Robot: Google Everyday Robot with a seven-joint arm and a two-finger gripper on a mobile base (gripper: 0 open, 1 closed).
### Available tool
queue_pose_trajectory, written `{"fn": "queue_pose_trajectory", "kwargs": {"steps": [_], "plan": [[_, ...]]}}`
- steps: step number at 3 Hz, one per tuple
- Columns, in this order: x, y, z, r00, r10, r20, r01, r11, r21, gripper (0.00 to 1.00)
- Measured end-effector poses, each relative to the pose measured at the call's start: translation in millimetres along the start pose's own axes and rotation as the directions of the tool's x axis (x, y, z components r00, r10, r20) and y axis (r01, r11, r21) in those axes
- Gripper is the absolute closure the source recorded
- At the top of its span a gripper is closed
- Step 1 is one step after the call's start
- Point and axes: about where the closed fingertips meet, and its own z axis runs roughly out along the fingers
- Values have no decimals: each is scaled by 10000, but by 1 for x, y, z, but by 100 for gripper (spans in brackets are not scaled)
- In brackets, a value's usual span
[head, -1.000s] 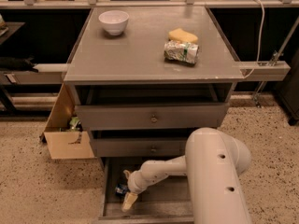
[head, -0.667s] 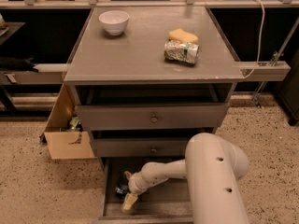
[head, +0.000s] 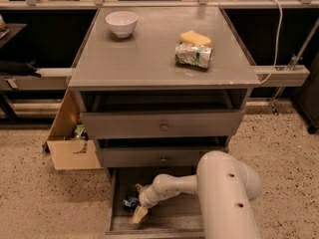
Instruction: Pick pepsi can from bottom drawer and place on counter
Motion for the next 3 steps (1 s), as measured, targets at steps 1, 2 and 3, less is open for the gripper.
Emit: {"fn": "queue_pose_trajectory", "kwargs": {"steps": [1, 2, 3], "plan": [[7, -6, 7, 9997, 251, 27, -251, 9997, 2, 19], [14, -8, 16, 9991, 353, -215, -356, 9993, -135, 41], [21, -6, 24, 9974, 349, -631, -375, 9985, -404, 72]]}}
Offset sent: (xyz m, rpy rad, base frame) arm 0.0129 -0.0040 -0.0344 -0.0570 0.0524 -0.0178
